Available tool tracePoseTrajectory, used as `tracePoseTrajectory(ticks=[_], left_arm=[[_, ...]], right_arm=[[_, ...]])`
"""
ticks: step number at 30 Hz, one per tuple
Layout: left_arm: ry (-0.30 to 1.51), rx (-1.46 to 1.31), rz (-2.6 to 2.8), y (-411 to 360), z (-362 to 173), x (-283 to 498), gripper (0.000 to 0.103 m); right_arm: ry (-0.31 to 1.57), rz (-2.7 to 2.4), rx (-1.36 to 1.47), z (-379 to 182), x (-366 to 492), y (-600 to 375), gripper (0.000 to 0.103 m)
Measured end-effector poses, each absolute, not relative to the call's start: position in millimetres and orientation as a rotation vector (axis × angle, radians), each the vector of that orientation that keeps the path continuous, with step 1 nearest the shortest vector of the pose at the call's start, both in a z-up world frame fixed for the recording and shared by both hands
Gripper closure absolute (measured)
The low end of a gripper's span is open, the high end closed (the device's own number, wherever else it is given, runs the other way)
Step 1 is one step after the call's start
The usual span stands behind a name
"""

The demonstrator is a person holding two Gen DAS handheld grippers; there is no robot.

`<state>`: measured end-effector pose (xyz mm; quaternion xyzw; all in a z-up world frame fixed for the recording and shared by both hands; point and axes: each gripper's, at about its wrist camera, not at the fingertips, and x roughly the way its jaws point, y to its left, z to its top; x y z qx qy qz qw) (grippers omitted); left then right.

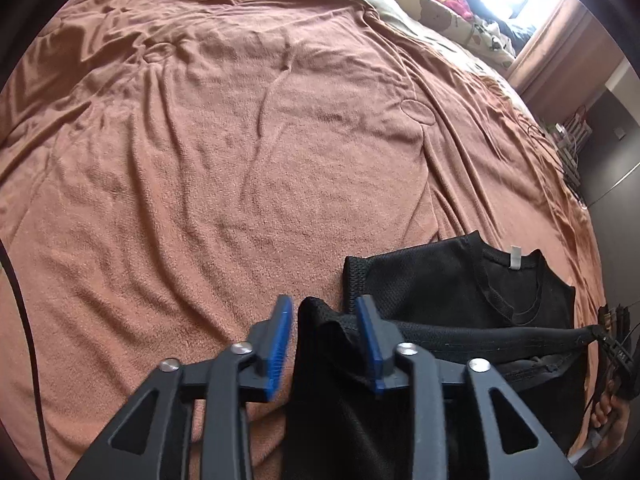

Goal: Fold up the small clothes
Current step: 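Open both grippers to release the folded hem, then move both grippers to the side edge of the folded shirt and close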

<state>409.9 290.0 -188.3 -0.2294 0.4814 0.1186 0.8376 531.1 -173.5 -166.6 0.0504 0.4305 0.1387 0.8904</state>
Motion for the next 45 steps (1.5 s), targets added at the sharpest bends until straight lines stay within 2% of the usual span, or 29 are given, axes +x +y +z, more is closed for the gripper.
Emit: tracePoseTrajectory(ticks=[1, 2, 4, 9, 11, 13, 28, 40, 43, 45], left_arm=[[1.016, -0.472, 0.257, 289.8, -187.6, 409.5, 0.047], [1.010, -0.462, 0.256, 289.8, -185.7, 408.7, 0.046], [1.005, -0.449, 0.255, 290.3, -181.3, 406.4, 0.045], [1.009, -0.390, 0.264, 289.0, -171.8, 396.5, 0.039], [1.017, -0.358, 0.270, 286.3, -170.3, 391.5, 0.022], [1.024, -0.329, 0.267, 282.8, -170.0, 385.7, 0.013], [1.206, -0.027, 0.245, 255.9, -207.5, 394.0, 0.013], [1.157, -0.058, 0.240, 265.9, -215.7, 433.0, 0.012], [1.132, -0.087, 0.236, 271.0, -215.1, 439.9, 0.015], [1.105, -0.130, 0.236, 276.5, -214.3, 442.3, 0.022]], right_arm=[[0.893, 0.299, 0.111, -166.0, 531.7, -174.3, 0.076], [0.889, 0.306, 0.116, -164.8, 530.9, -176.2, 0.058], [0.857, 0.298, 0.113, -160.1, 527.0, -181.3, 0.043], [0.853, 0.325, 0.071, -155.2, 514.5, -186.0, 0.042], [0.867, 0.343, 0.038, -155.3, 509.3, -184.7, 0.042], [0.896, 0.357, -0.007, -157.9, 505.5, -181.7, 0.042], [0.999, 0.325, -0.240, -179.8, 518.2, -155.7, 0.041], [0.980, 0.309, -0.237, -195.3, 559.0, -143.3, 0.041], [0.962, 0.305, -0.199, -197.8, 568.7, -142.4, 0.042], [0.950, 0.305, -0.181, -199.3, 573.8, -142.0, 0.046]])
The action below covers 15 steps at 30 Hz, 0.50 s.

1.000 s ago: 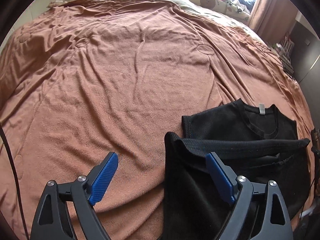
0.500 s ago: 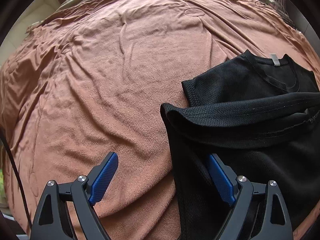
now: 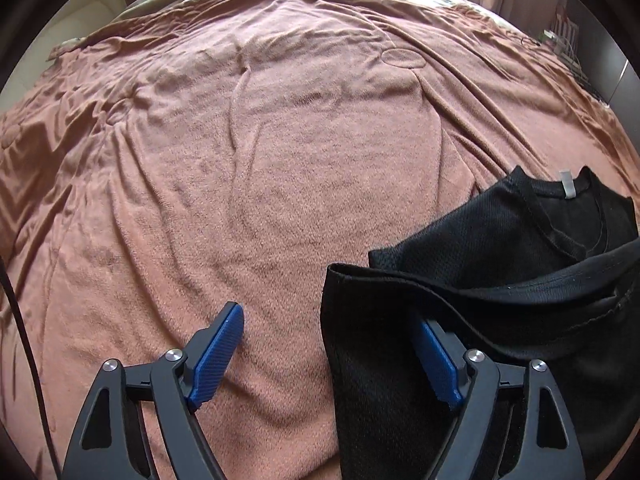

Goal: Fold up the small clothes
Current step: 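Move both grippers to the side edge of the folded shirt and close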

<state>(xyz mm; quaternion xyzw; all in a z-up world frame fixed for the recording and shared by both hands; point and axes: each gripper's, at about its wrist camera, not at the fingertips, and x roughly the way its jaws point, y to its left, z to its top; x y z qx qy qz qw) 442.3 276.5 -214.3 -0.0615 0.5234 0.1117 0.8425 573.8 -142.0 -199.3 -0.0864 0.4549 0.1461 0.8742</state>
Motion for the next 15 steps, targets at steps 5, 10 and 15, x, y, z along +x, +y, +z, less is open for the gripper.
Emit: tracePoseTrajectory(ticks=[5, 10, 15], left_arm=[[1.077, -0.231, 0.222, 286.6, -213.8, 443.6, 0.046], [1.088, -0.249, 0.187, 286.2, -213.8, 439.8, 0.054], [1.084, -0.286, 0.180, 292.9, -217.7, 437.0, 0.059]], right_arm=[[0.945, 0.310, -0.141, -201.1, 580.7, -146.3, 0.067], [0.960, 0.373, -0.085, -200.8, 581.5, -156.5, 0.068], [0.983, 0.422, 0.010, -203.0, 590.5, -175.8, 0.068]])
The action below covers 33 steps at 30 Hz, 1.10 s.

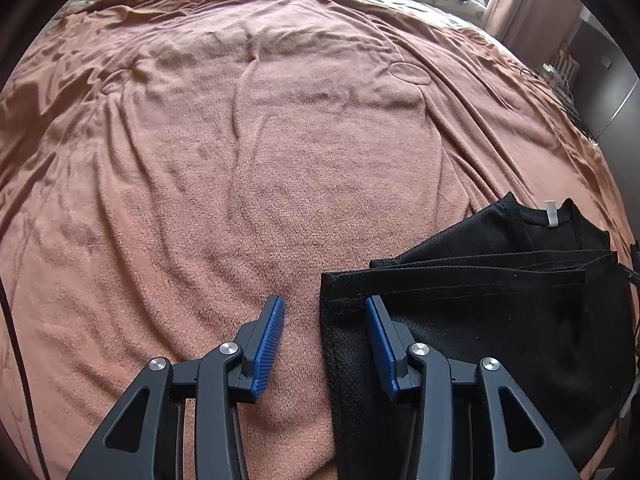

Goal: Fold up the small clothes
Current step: 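Move both grippers to the side edge of the folded shirt and close, then fold the gripped side edge over the shirt with both grippers, then open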

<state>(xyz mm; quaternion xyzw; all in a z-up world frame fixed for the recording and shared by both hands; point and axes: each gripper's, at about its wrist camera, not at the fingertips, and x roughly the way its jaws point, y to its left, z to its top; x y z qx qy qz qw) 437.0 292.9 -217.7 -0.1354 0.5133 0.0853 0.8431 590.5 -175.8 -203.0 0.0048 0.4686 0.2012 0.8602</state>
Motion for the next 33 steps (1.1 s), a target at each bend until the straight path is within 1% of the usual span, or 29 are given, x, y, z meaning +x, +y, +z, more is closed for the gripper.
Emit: tracePoseTrajectory(ticks=[2, 3, 6, 7, 8, 9, 10, 11, 15, 24, 28, 33], left_arm=[[1.077, -0.284, 0.182, 292.7, -218.5, 439.2, 0.062], [1.072, -0.282, 0.181, 292.0, -219.0, 440.5, 0.064], [1.058, -0.277, 0.171, 291.3, -219.7, 443.8, 0.073], [1.054, -0.284, 0.165, 291.6, -219.4, 444.4, 0.079], [1.051, -0.292, 0.163, 292.7, -218.9, 444.7, 0.087], [1.053, -0.297, 0.173, 293.3, -218.3, 444.9, 0.090], [1.055, -0.295, 0.181, 293.2, -217.3, 444.9, 0.094], [1.054, -0.284, 0.185, 291.9, -215.3, 444.2, 0.096], [1.019, -0.233, 0.202, 286.7, -198.4, 436.4, 0.097], [0.945, -0.250, 0.238, 296.6, -163.7, 424.2, 0.097], [0.942, -0.254, 0.248, 300.4, -162.7, 431.3, 0.097], [0.960, -0.243, 0.255, 302.7, -172.2, 446.7, 0.097]], right_arm=[[0.987, 0.425, 0.036, -205.3, 595.1, -180.6, 0.073], [0.989, 0.428, 0.045, -206.3, 597.8, -181.9, 0.074], [0.980, 0.442, 0.051, -206.8, 602.2, -180.8, 0.075], [0.976, 0.444, 0.047, -206.9, 602.3, -179.4, 0.078], [0.975, 0.451, 0.044, -207.0, 602.8, -178.2, 0.088], [0.978, 0.463, 0.045, -207.0, 602.2, -176.4, 0.091], [0.977, 0.471, 0.043, -206.8, 600.9, -174.6, 0.097], [0.965, 0.468, 0.027, -205.1, 599.1, -173.0, 0.100], [0.893, 0.446, -0.017, -190.5, 584.1, -167.8, 0.102], [0.787, 0.431, -0.034, -149.9, 565.8, -166.4, 0.102], [0.779, 0.418, -0.064, -143.5, 568.3, -160.4, 0.102], [0.814, 0.392, -0.079, -152.3, 591.6, -150.1, 0.102]])
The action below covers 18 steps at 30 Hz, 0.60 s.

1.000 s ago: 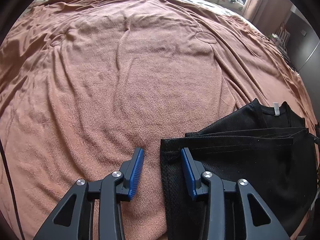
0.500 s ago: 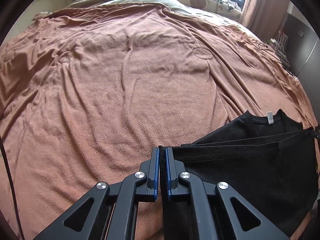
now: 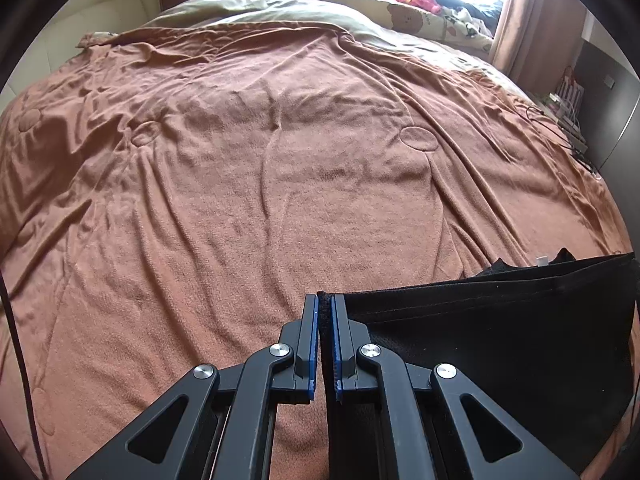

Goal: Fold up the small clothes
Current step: 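Fold the gripped side edge over the shirt with both grippers, then open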

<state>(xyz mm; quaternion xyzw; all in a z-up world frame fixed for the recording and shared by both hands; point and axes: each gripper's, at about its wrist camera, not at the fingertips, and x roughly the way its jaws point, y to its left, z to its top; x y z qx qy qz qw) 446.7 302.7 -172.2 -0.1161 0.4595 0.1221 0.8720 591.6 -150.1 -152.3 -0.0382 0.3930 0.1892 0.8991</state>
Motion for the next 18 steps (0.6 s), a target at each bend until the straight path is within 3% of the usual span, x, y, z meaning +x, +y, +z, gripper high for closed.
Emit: tracePoseTrajectory(ticks=[18], left_arm=[[1.062, -0.223, 0.307, 312.6, -215.7, 488.9, 0.097]], right_arm=[[0.930, 0.318, -0.137, -195.9, 666.6, -106.8, 0.102]])
